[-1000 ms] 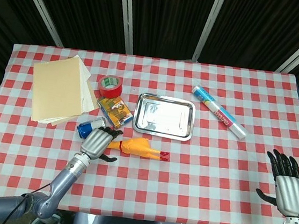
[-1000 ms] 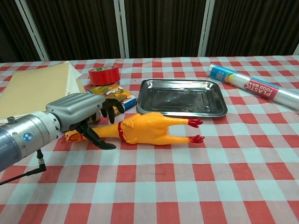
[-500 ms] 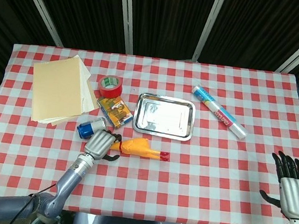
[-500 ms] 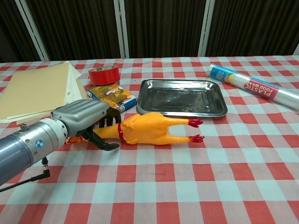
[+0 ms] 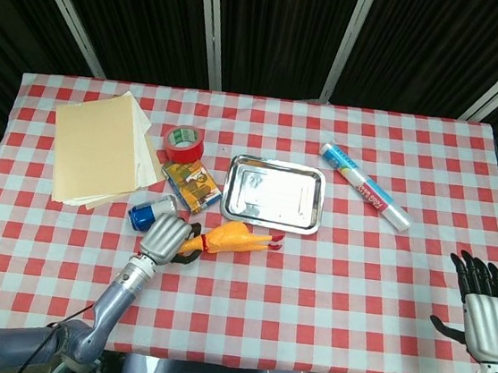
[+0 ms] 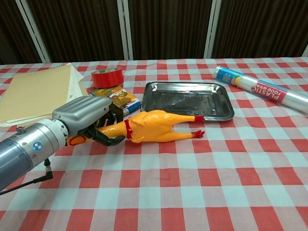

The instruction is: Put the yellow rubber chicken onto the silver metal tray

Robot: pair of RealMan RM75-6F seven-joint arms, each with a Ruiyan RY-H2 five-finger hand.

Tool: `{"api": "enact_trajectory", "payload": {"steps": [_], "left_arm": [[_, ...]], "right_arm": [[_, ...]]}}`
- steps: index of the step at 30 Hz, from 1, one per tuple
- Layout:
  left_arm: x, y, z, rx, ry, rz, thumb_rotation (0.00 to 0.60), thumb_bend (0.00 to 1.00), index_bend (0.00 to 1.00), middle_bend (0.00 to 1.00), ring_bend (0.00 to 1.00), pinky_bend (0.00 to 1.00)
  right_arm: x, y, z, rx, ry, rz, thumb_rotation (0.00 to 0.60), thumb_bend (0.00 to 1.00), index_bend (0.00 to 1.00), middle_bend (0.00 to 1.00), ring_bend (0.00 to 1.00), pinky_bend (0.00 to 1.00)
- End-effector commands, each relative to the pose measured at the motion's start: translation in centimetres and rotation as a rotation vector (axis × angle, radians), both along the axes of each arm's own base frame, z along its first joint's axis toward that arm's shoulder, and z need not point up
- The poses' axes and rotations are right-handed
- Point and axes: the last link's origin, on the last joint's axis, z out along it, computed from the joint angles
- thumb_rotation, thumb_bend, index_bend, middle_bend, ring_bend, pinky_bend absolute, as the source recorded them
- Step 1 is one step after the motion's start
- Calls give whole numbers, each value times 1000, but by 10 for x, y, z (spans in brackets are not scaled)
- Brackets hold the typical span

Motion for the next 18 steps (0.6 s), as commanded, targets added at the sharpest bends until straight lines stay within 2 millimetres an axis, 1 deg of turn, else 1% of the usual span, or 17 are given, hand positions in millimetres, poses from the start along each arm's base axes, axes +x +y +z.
{"api": "enact_trajectory", "payload": {"steps": [1,5,10,16,18], "left_arm": [[3,3,7,21,-33,-44,600,687,680,767,663,728],[10,6,22,35,-70,-134,600,728,694,777,678,747],[21,10,46,78,-102,-254,600,741,705,786,682,747],[41,12,72,101,-113,-402,600,741,706,782,680,746],[50,12,81,85,-106,-449,600,741,706,779,679,745]], "right_arm": [[3,-1,0,4,-6,14,600,122,0,38,0,8],[10,-4,0,14,-27,47,600,122,0,38,0,32],[21,-10,1,37,-48,102,600,121,0,39,3,51],[40,-21,1,91,-98,172,600,121,10,44,26,72],[49,-26,-1,129,-145,194,600,121,13,50,35,79]]}}
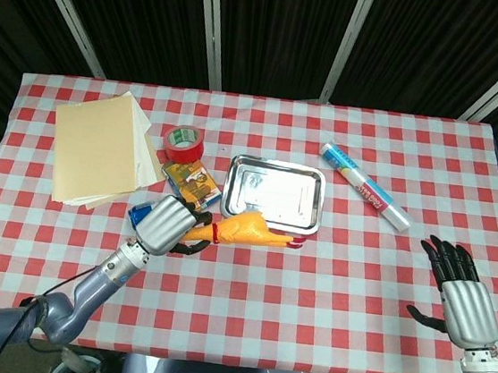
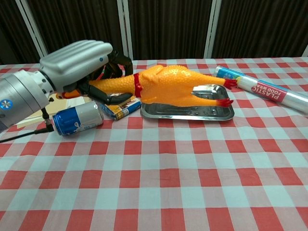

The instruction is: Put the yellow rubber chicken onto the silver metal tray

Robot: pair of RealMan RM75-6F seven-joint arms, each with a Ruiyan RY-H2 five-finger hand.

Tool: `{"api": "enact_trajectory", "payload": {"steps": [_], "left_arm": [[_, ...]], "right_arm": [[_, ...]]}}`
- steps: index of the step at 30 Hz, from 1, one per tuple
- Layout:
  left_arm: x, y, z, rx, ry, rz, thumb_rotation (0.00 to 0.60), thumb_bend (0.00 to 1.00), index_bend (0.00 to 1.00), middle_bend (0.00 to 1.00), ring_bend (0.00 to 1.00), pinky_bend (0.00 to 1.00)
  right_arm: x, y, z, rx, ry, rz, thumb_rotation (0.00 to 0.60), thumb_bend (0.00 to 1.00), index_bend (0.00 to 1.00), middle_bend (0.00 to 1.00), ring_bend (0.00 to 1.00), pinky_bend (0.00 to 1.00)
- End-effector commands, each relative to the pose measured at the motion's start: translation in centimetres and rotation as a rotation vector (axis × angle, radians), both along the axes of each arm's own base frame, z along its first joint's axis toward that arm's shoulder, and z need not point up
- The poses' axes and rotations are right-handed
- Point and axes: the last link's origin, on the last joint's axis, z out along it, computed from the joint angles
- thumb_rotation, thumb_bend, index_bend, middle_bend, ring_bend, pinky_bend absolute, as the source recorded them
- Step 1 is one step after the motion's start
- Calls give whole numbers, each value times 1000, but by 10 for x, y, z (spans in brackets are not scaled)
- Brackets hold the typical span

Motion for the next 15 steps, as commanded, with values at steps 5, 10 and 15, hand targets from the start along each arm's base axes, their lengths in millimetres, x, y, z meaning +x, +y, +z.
{"api": "enact_trajectory", "payload": {"steps": [5,10,15], "left_arm": [[34,4,34,-28,48,-137,600,740,706,778,679,743],[57,6,46,-40,70,-171,600,739,707,779,678,743],[75,8,46,-70,81,-162,600,738,707,780,678,743]], "right_arm": [[31,-17,-7,171,-144,75,600,122,13,61,48,90],[49,-31,-17,274,-198,108,600,121,13,67,70,112],[66,-46,-32,357,-244,120,600,122,13,80,94,121]]}}
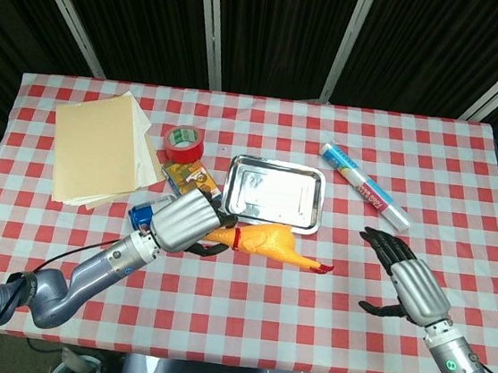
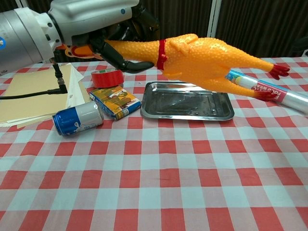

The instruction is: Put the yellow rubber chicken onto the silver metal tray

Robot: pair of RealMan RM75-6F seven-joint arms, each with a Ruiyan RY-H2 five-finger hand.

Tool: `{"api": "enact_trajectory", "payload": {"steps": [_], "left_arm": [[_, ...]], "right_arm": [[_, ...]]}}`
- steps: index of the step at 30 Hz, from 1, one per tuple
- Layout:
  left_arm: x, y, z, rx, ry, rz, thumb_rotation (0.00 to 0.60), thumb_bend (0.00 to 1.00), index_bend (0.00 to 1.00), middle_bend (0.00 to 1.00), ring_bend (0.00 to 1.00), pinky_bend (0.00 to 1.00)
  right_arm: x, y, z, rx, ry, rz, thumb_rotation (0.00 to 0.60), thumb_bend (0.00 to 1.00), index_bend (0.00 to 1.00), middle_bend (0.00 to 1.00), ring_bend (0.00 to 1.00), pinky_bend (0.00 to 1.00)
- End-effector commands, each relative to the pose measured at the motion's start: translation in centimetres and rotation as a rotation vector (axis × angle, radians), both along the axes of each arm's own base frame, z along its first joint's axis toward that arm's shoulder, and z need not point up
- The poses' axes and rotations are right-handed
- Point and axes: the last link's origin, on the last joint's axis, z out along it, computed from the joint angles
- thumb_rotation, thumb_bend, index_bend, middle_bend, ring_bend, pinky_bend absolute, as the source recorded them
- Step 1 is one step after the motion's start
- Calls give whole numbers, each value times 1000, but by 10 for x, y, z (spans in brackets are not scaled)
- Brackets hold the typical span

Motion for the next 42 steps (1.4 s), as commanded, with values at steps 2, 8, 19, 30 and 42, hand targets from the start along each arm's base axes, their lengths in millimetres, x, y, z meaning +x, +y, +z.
{"api": "enact_trajectory", "payload": {"steps": [2,8,19,30,42], "left_arm": [[15,4,1,-11,29,7,600,737,707,780,678,743],[29,10,-6,-5,72,27,600,737,707,779,678,743],[51,9,-28,-38,121,26,600,736,706,776,678,743],[71,5,-49,-57,143,29,600,736,706,775,678,743],[77,0,-57,-69,152,43,600,732,706,779,678,743]], "right_arm": [[17,-13,-13,90,-56,0,600,122,13,81,97,121],[34,-24,-22,198,-117,-39,600,122,13,81,97,121],[47,-45,-27,258,-191,-102,600,121,13,80,97,121],[51,-56,-35,264,-185,-130,600,122,30,91,98,121],[48,-67,-42,246,-171,-164,600,122,183,182,176,189]]}}
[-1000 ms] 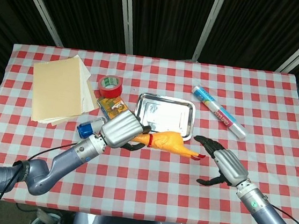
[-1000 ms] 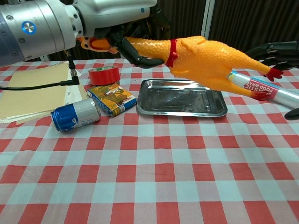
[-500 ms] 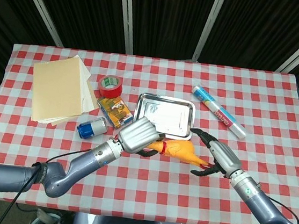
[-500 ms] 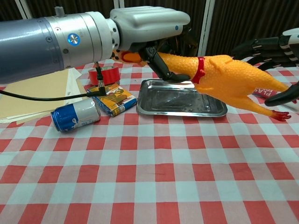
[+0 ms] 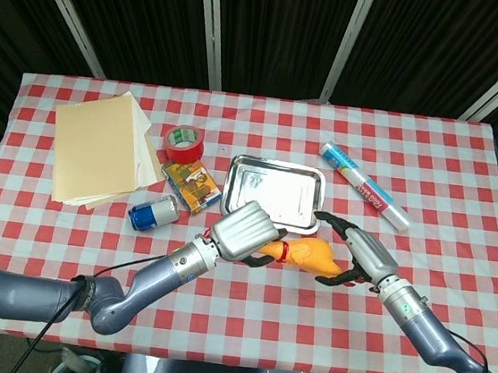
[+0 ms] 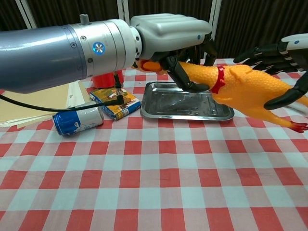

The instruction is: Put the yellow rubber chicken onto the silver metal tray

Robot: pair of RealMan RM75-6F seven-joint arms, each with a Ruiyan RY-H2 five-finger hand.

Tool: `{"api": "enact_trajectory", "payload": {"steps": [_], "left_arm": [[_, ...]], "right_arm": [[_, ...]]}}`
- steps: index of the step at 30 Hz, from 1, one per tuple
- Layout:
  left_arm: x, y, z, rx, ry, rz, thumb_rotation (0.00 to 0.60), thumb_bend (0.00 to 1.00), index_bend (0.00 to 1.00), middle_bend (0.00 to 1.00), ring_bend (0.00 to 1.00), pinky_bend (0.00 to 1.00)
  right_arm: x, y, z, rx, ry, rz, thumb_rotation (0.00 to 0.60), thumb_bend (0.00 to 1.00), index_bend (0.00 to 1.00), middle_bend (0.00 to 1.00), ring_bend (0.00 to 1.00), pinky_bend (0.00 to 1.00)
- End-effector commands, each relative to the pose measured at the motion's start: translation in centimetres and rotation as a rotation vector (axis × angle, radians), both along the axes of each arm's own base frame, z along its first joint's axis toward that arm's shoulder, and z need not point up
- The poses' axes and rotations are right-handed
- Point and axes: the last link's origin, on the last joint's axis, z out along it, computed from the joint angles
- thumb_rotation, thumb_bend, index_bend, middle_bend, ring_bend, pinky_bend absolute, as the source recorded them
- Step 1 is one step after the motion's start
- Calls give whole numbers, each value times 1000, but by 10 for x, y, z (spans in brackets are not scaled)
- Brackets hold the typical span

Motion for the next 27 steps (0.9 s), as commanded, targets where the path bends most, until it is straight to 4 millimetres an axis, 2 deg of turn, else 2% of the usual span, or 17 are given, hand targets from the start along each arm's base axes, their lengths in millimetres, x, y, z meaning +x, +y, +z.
{"api": "enact_trajectory", "payload": {"steps": [1,9,12,16,23,27], "left_arm": [[1,-2,-1,-4,1,1,600,732,707,779,678,743],[3,-5,-4,-7,8,0,600,730,706,779,678,743],[4,-5,-4,-13,5,3,600,729,706,779,678,743],[3,-6,-5,-19,5,7,600,726,706,778,678,743],[3,-6,-8,-25,4,10,600,723,706,778,678,743],[3,-6,-9,-26,-1,11,600,722,706,777,678,743]], "right_arm": [[-1,-3,-2,-4,5,-8,600,122,199,189,182,195],[-1,-5,-5,-4,7,-29,600,122,309,257,246,248],[-2,-6,-5,-9,5,-34,600,122,375,300,295,296],[-3,-7,-7,-13,1,-45,600,129,505,395,411,407],[-3,-11,-7,-42,-9,-58,600,295,767,608,652,649],[-3,-13,-8,-53,-6,-65,600,379,883,706,757,740]]}}
